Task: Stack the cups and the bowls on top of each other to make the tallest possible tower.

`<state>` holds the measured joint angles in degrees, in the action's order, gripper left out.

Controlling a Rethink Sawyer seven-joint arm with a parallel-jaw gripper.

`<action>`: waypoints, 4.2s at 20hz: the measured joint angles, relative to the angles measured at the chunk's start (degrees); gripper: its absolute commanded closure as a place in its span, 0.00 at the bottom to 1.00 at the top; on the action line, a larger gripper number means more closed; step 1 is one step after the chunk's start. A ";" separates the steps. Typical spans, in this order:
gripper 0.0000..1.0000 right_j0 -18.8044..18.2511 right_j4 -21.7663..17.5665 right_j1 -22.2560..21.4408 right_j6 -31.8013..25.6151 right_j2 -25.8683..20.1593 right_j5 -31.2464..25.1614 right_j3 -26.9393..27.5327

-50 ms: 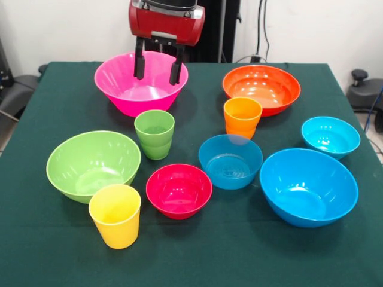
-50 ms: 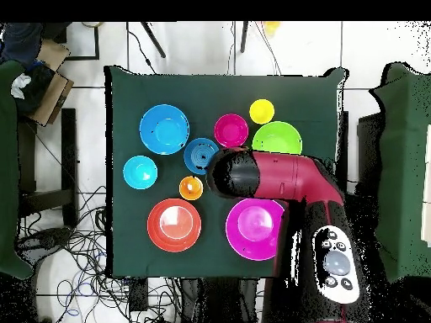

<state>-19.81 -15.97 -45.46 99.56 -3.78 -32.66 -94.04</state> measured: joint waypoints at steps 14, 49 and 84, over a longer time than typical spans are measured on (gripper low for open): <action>0.00 0.92 -0.05 2.09 0.00 0.01 0.02 0.88; 0.00 3.41 -0.02 10.81 0.00 4.11 12.97 1.40; 0.00 4.79 -0.01 6.78 0.00 6.22 12.98 -0.36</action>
<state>-15.02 -15.98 -38.68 99.56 2.44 -19.69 -94.40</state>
